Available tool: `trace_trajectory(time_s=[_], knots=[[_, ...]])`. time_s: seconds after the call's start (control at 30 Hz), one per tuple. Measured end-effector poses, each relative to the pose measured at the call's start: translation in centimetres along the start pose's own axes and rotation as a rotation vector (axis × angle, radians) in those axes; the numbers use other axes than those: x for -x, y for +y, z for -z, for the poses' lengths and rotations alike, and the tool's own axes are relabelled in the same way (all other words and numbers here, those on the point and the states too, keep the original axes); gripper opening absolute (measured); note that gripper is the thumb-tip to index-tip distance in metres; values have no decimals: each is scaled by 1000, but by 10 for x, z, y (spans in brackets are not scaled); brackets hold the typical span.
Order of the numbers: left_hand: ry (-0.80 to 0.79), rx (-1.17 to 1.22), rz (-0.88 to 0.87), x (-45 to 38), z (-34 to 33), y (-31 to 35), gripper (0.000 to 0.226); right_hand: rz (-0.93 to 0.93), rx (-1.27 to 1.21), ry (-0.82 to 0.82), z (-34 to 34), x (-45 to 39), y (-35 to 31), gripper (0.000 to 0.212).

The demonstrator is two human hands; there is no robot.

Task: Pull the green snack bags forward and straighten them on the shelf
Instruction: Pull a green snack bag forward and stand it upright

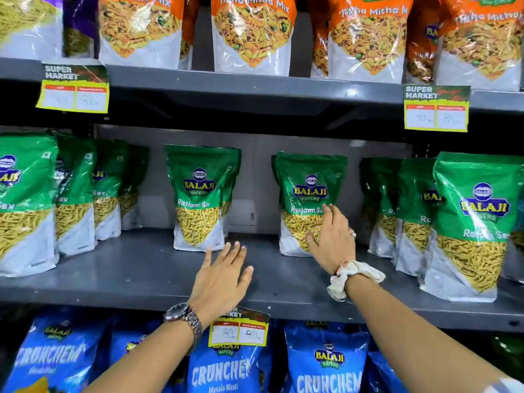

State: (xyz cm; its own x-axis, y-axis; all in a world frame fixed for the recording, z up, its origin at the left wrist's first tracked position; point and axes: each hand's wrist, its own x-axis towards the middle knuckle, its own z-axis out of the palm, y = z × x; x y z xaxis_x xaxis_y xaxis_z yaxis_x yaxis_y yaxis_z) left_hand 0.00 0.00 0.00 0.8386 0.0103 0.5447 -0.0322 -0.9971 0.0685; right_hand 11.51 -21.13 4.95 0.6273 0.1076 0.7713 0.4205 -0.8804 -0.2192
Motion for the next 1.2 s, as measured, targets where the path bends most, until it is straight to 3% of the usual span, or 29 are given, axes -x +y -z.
trace_trajectory(time_s=[0.2,0.33,0.77,1.2], knots=[[-53,35,25,12,-13,-8,86,-98,8,-126,-34,-9,-8,88],[9,59,40,17,-19,-8,80,-124,5,-145,-56,-22,-6,92],[85,37,-8,19,-20,-5,64,-306,-74,-61,-86,-40,-16,130],[92,0,3,19,-22,-6,58,-253,-156,-23,-78,-44,-19,94]])
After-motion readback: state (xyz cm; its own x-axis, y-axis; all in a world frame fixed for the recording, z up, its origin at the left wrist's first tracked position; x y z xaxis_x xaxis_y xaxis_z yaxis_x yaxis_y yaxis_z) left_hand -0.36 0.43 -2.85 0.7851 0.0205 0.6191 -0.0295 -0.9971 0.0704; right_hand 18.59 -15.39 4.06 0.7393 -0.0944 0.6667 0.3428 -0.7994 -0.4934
